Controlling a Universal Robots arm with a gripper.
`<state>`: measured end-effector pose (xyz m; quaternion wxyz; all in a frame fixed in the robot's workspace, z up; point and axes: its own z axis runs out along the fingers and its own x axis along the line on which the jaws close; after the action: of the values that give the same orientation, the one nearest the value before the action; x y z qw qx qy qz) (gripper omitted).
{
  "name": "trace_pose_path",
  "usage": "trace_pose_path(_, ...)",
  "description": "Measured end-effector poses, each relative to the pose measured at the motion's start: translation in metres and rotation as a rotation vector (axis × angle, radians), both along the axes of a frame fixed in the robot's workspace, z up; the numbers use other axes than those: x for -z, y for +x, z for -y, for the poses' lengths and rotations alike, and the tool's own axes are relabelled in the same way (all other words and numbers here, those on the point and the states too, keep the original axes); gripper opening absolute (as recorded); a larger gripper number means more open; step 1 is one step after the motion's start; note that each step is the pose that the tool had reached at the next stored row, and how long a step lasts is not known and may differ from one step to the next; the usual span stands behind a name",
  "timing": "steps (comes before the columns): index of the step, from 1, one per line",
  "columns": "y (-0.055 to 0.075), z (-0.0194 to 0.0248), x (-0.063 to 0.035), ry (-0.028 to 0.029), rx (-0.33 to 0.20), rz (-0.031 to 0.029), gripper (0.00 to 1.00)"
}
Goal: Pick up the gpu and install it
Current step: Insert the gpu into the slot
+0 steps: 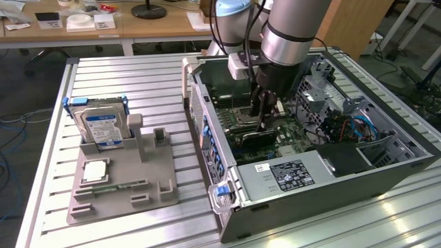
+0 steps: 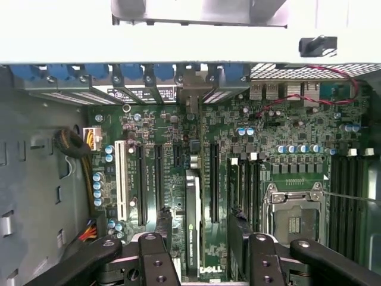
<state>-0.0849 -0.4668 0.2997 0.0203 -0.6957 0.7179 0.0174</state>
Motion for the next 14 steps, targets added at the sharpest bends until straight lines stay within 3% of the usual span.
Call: trace_pose_path(14,0.0,0.0,-0.0178,0.0,0.0,0.0,0.52)
